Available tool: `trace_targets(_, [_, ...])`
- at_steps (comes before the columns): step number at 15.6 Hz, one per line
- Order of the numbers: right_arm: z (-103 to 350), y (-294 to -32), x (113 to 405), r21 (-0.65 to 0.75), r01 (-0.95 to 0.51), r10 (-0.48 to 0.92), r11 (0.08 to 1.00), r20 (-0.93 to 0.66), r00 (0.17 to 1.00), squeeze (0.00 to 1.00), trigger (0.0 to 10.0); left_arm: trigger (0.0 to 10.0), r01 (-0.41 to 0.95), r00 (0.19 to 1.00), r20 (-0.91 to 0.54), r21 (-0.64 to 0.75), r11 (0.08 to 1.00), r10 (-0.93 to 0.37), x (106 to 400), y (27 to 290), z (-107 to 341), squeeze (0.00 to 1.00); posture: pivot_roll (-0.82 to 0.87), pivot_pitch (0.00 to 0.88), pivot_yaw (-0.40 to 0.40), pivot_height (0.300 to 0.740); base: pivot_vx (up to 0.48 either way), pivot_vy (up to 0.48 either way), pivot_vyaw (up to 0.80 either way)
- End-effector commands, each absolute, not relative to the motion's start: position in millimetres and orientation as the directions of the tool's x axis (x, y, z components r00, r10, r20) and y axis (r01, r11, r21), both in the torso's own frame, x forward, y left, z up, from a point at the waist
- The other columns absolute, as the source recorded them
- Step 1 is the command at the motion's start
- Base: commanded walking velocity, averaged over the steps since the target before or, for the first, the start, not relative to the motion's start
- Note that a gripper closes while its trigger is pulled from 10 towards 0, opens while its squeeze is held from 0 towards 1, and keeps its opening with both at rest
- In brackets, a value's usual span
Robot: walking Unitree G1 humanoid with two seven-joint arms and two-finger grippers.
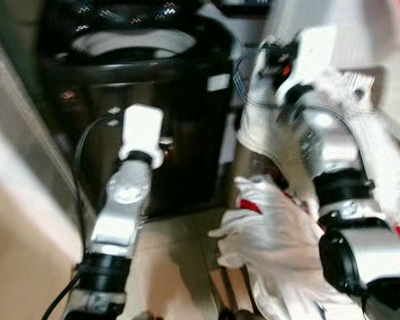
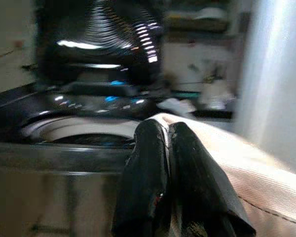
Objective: Clothes washing
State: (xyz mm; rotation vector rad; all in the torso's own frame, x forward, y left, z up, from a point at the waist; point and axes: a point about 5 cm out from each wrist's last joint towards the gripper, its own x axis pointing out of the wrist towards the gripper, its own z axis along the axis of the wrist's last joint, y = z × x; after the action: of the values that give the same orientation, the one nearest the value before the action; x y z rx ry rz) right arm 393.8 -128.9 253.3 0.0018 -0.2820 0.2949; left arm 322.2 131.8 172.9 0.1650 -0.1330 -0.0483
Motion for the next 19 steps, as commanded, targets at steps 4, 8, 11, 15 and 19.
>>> trace_targets(4, [266, -126, 393, -0.103, -0.272, 0.291, 0.957, 0.334, 0.896, 0.00, 0.0, 10.0, 0.033, 0.991, 0.124, 0.200, 0.979, -0.058, 324, 129, 173, 0.00, -0.03, 0.000, -0.048, 0.740, 0.000, 0.000, 0.75])
trace_targets(8, [264, -124, 394, -0.177, -0.238, 0.286, 0.955, 0.336, 0.897, 0.00, 0.0, 10.0, 0.055, 0.990, 0.116, 0.235, 0.970, -0.084, 324, 126, 171, 0.00, -0.03, 0.000, -0.047, 0.740, 0.000, 0.000, 0.18])
trace_targets(11, [256, -125, 394, -0.171, -0.240, 0.283, 0.956, 0.317, 0.905, 0.00, 0.0, 10.0, 0.056, 0.989, 0.122, 0.245, 0.968, -0.088, 324, 126, 172, 0.00, -0.02, 0.000, -0.048, 0.740, 0.000, 0.000, 0.00])
trace_targets(15, [258, -114, 391, -0.245, -0.248, 0.325, 0.937, 0.360, 0.874, 0.00, 0.0, 10.0, 0.066, 0.981, 0.162, 0.234, 0.970, -0.105, 322, 126, 178, 0.00, -0.02, 0.000, -0.043, 0.740, 0.219, 0.180, 0.00])
trace_targets(19, [277, -115, 392, -0.283, -0.218, 0.326, 0.934, 0.424, 0.845, 0.00, 0.0, 10.0, 0.064, 0.979, 0.175, 0.240, 0.969, -0.108, 321, 125, 180, 0.00, -0.02, 0.000, -0.042, 0.740, 0.336, 0.343, 0.00])
